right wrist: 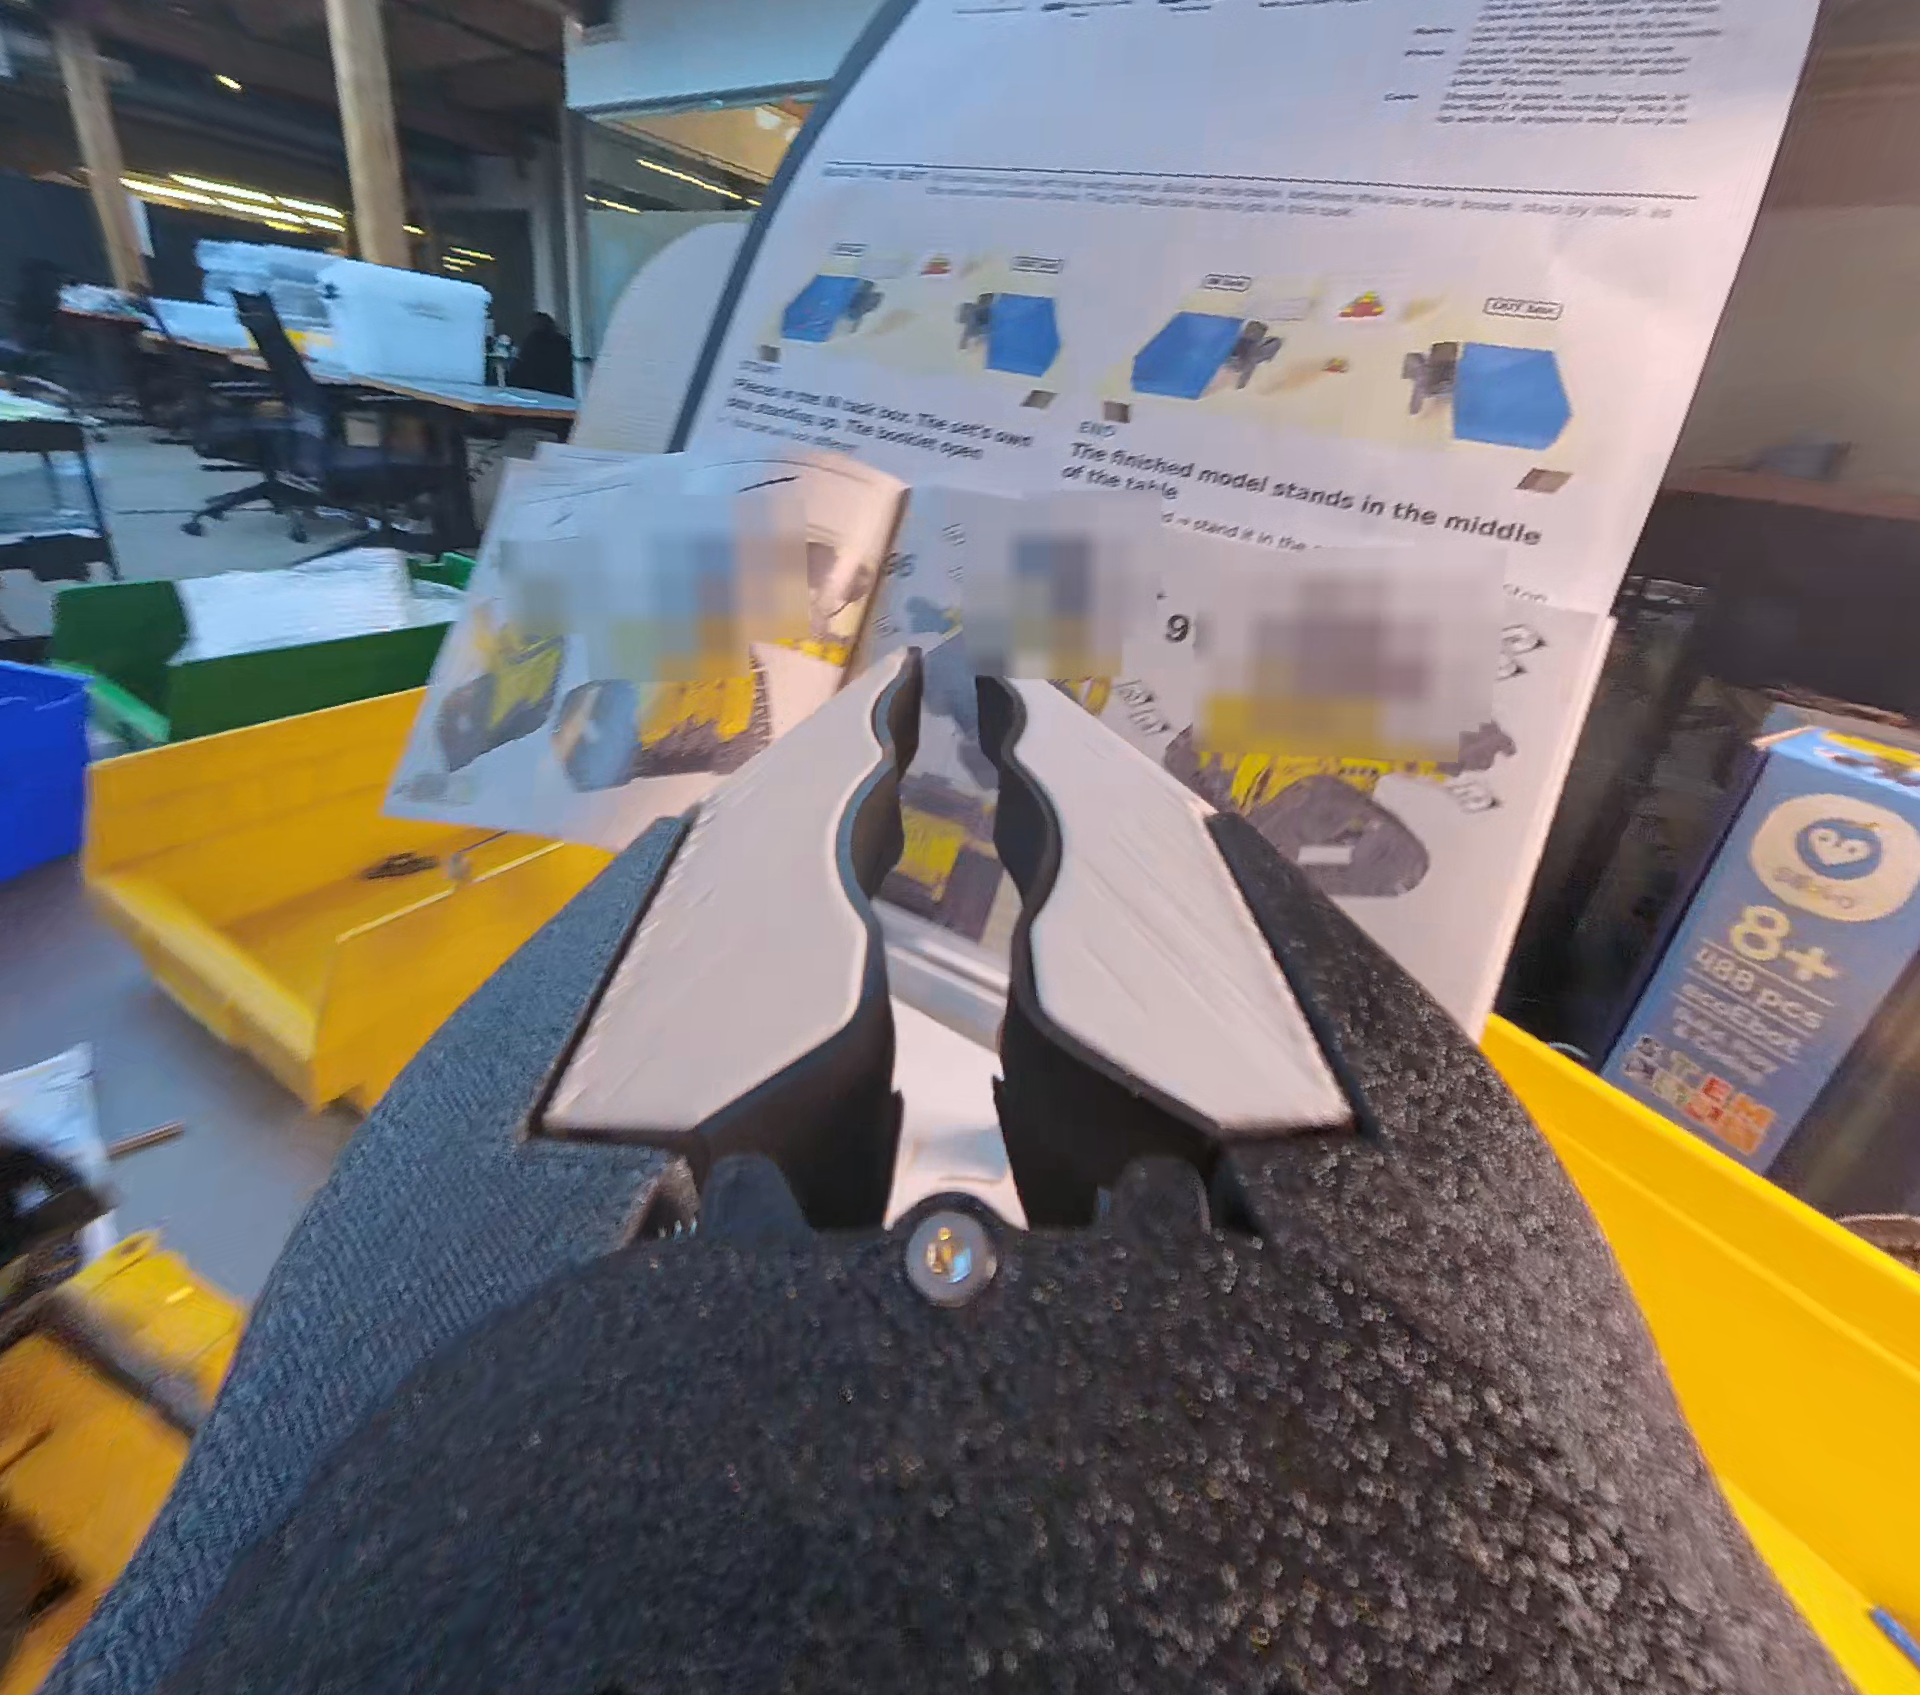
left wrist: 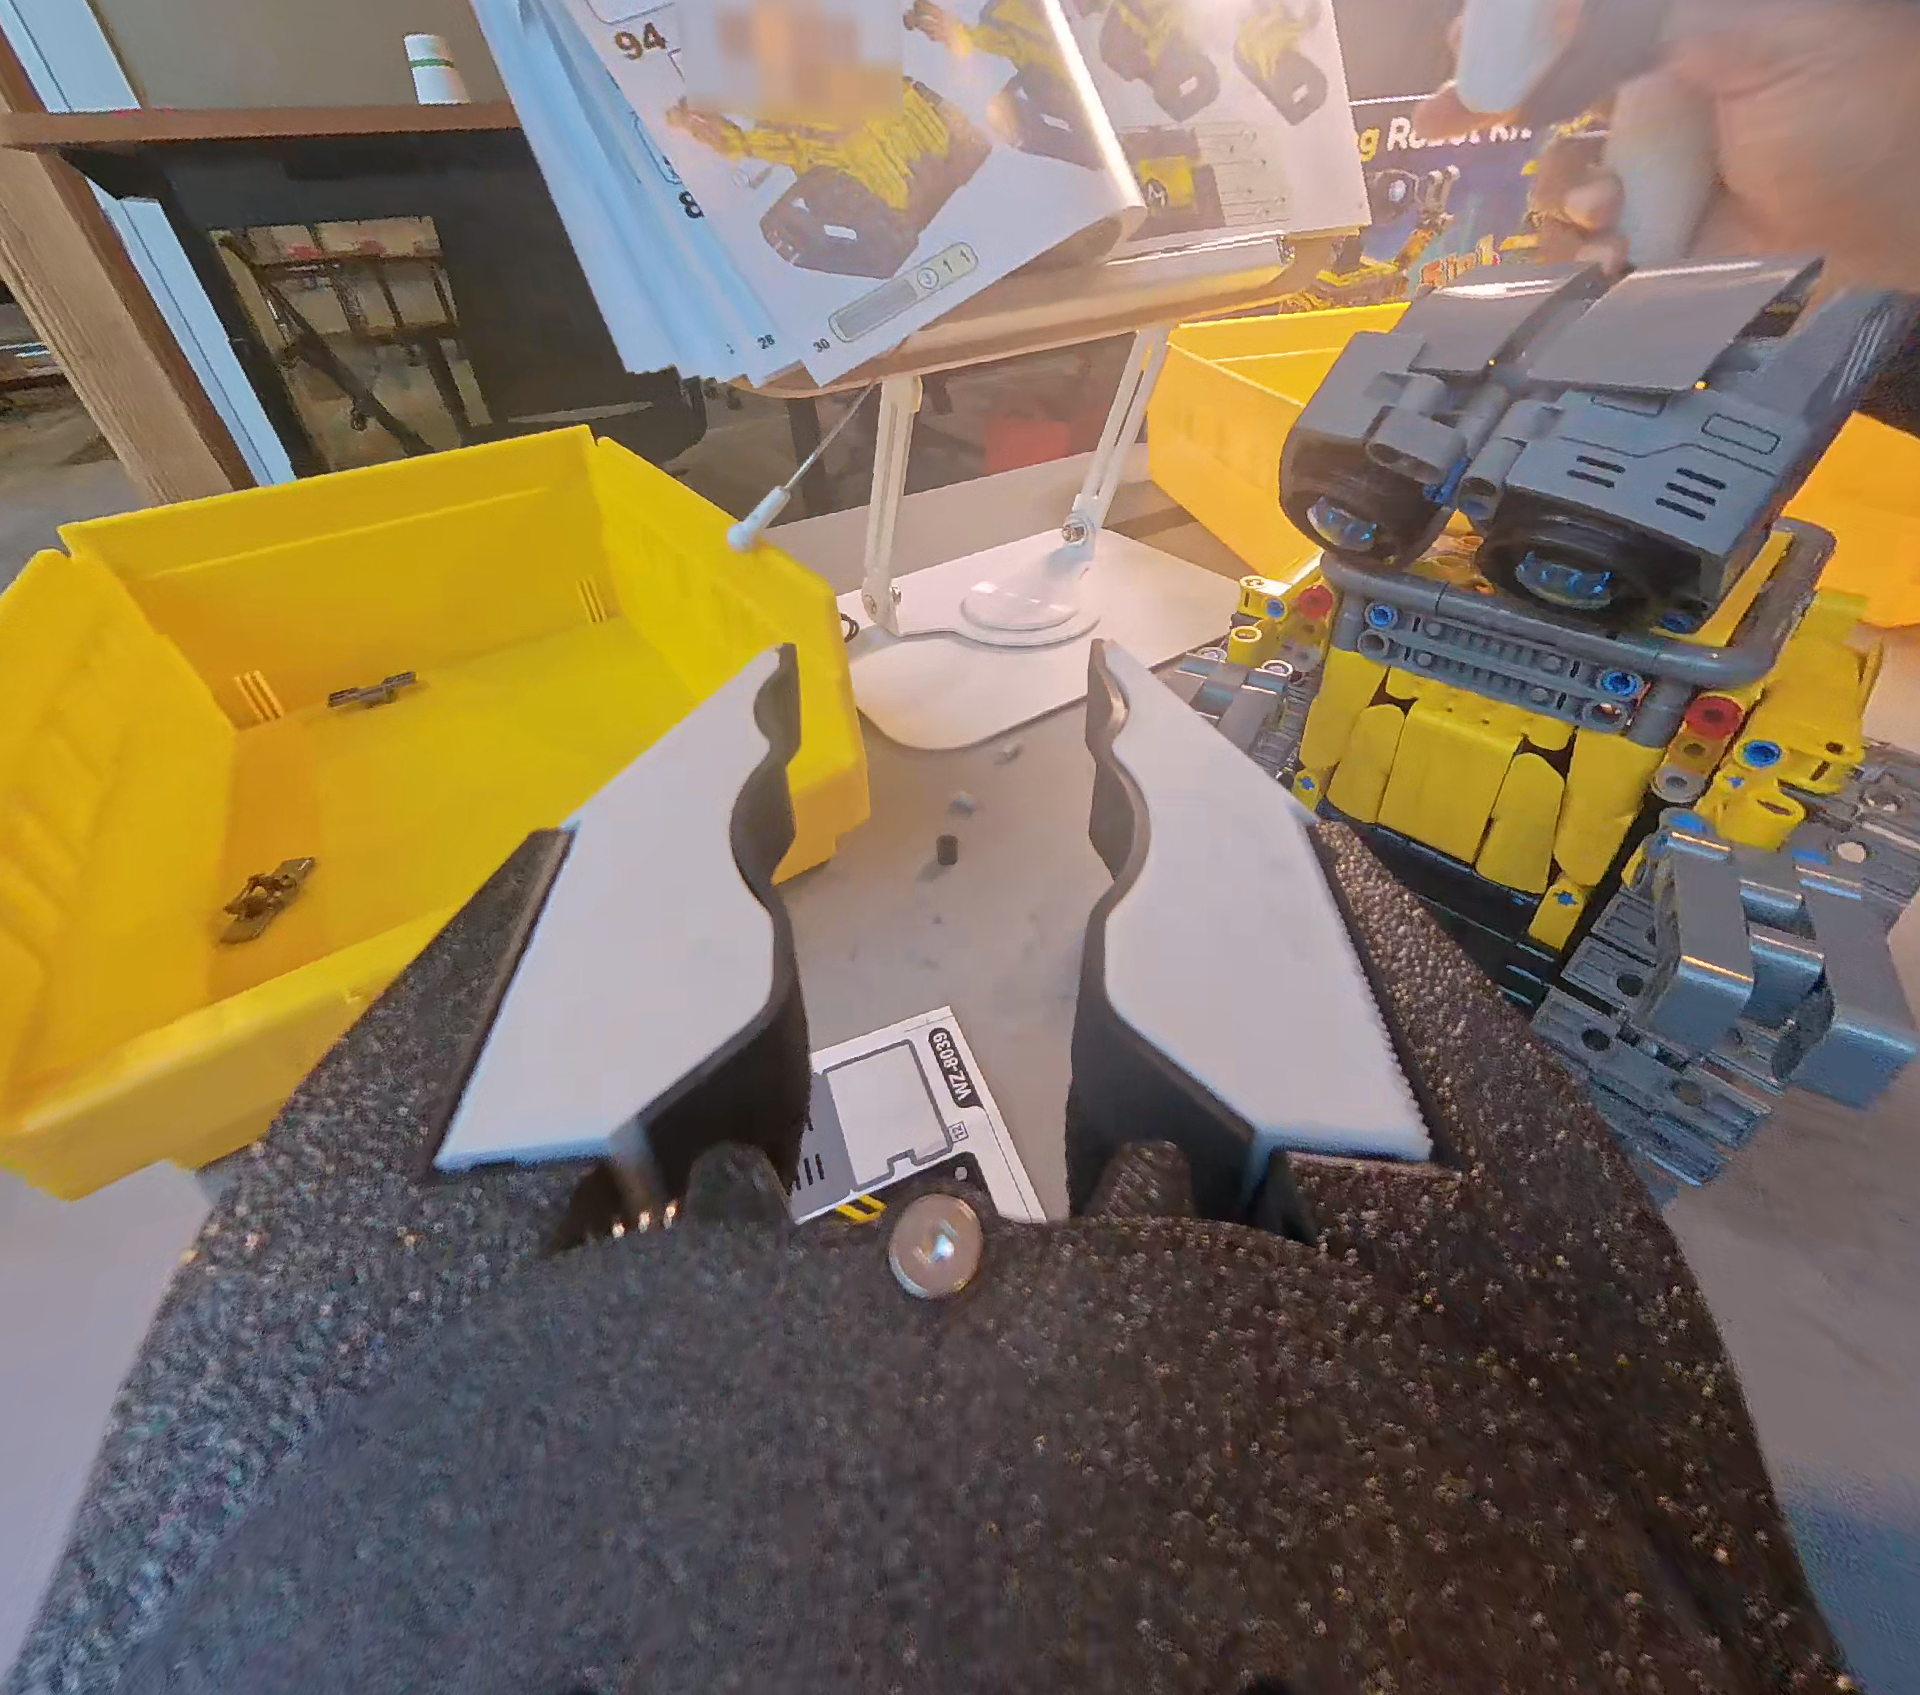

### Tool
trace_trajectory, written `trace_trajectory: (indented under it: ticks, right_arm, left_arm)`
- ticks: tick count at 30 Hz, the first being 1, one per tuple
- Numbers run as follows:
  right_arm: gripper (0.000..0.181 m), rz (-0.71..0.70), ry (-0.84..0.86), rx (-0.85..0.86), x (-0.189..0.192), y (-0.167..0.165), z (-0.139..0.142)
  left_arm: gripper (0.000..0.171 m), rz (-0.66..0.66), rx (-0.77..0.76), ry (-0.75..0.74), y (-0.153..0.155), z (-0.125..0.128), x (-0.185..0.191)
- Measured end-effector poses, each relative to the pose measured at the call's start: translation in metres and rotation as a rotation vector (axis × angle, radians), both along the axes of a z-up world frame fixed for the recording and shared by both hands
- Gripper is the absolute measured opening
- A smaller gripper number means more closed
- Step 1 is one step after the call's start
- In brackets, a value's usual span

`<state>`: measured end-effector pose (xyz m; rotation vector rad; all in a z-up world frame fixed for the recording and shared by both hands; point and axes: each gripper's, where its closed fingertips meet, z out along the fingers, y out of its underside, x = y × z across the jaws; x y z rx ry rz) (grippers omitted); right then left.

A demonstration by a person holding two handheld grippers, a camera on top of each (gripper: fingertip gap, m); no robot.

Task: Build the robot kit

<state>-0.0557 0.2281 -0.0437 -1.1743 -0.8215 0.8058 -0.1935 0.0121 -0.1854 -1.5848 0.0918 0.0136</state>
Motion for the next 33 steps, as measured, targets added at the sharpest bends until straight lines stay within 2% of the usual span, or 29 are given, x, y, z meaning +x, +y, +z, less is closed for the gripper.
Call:
trace_trajectory:
  ticks: [2, 6, 13, 16, 25, 33]
  right_arm:
    - [0.000, -0.048, -0.024, 0.033, -0.008, 0.016, 0.003]
    - [0.000, -0.084, -0.091, 0.037, -0.022, 0.039, -0.002]
    - [0.000, -0.116, -0.068, 0.068, -0.024, 0.059, 0.005]
    - [0.000, -0.121, -0.117, 0.066, -0.026, 0.064, 0.000]
    - [0.000, -0.118, -0.104, 0.058, -0.024, 0.071, 0.001]
    - [0.000, -0.074, -0.131, 0.074, -0.040, 0.065, 0.001]
  left_arm:
    - [0.052, -0.007, -0.001, 0.008, 0.001, -0.001, 0.002]
    - [0.051, -0.019, -0.007, -0.009, 0.002, -0.004, 0.002]
    - [0.051, -0.021, -0.029, -0.016, 0.007, -0.012, 0.000]
    - [0.051, -0.019, -0.031, -0.018, 0.008, -0.013, -0.002]
    - [0.051, -0.030, -0.033, -0.017, 0.009, -0.014, 0.001]
    - [0.051, -0.019, -0.039, -0.022, 0.010, -0.016, -0.003]
